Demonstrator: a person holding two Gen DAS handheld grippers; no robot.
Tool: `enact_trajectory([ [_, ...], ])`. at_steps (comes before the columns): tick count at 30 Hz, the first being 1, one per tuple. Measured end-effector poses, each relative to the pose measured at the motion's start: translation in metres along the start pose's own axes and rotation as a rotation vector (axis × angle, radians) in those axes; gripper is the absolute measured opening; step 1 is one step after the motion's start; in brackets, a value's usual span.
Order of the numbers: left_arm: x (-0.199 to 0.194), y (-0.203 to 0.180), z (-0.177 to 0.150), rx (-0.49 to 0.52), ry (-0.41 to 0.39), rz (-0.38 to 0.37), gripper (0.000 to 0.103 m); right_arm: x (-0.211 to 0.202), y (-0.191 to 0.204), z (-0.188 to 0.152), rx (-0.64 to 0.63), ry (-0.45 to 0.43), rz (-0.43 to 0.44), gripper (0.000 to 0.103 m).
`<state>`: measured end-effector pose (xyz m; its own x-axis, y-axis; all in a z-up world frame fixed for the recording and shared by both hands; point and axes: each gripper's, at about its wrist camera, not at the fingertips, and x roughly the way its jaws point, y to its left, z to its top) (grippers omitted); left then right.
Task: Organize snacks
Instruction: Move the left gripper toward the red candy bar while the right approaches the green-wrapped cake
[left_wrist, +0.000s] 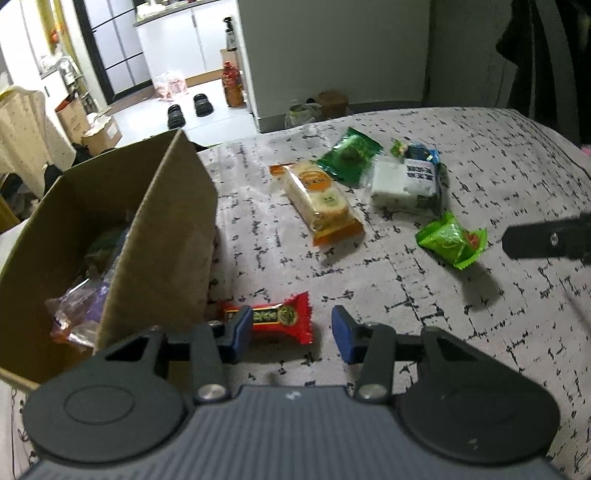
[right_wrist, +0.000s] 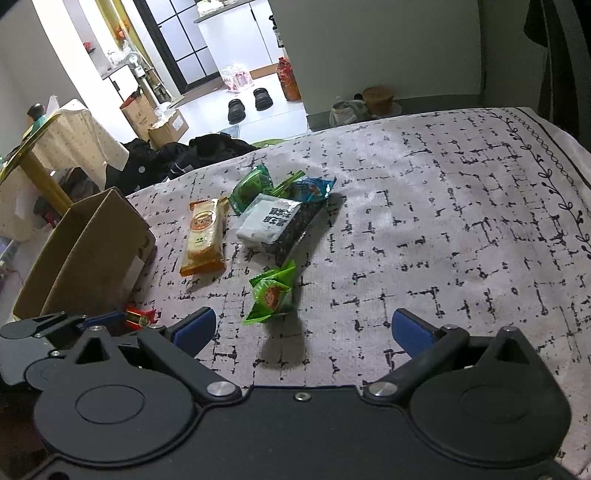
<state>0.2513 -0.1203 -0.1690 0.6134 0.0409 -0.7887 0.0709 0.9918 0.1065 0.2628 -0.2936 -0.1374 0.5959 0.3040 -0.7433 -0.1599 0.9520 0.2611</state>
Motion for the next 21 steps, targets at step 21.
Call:
enact_trajectory([
  [21, 0.022, 0.051, 0.008, -0.504, 0.197, -0.175, 0.053, 0.006, 0.002, -0.006, -0.001, 0.016, -0.036, 0.103],
])
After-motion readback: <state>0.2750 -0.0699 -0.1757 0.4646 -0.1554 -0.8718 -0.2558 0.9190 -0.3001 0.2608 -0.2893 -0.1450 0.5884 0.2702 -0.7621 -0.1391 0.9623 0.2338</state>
